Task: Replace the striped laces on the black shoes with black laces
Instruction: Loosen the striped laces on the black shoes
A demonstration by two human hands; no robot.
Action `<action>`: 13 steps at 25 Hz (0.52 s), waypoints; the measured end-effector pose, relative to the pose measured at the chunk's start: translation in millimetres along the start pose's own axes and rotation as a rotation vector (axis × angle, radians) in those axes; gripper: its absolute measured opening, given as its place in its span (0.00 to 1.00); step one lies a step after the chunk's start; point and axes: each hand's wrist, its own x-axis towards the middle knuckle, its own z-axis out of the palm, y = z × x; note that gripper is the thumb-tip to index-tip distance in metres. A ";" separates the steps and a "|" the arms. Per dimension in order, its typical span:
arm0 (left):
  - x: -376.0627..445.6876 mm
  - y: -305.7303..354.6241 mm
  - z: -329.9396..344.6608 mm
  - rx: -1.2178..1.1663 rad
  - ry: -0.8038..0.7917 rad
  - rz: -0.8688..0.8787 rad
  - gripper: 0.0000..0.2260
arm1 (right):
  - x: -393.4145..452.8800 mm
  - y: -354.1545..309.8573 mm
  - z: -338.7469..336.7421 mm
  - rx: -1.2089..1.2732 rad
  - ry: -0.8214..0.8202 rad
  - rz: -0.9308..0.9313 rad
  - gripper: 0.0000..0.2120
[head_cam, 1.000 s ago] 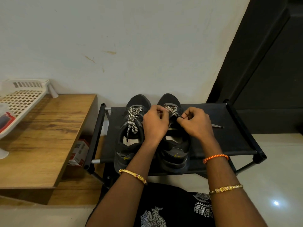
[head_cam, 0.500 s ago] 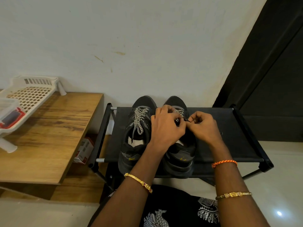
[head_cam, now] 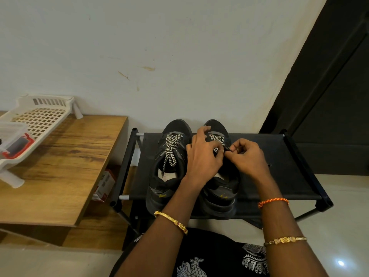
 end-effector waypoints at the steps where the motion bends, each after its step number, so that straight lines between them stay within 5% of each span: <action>1: 0.0 -0.1 -0.2 -0.062 0.010 -0.024 0.03 | -0.4 0.0 0.3 -0.006 0.013 0.004 0.07; 5: 3.3 -0.2 -12.9 -0.473 0.186 -0.121 0.04 | -0.5 1.4 -0.4 -0.012 0.025 0.032 0.06; 9: 6.3 4.4 -25.2 -1.164 0.257 -0.391 0.10 | -1.0 1.1 -0.2 -0.017 0.013 0.051 0.05; 11: 3.3 7.5 -24.4 -1.033 0.211 -0.324 0.08 | -1.3 1.4 -0.7 -0.007 0.009 0.050 0.05; 13: -1.6 8.6 -17.3 -0.535 0.093 -0.105 0.04 | -1.7 2.4 -2.0 0.002 0.011 0.034 0.06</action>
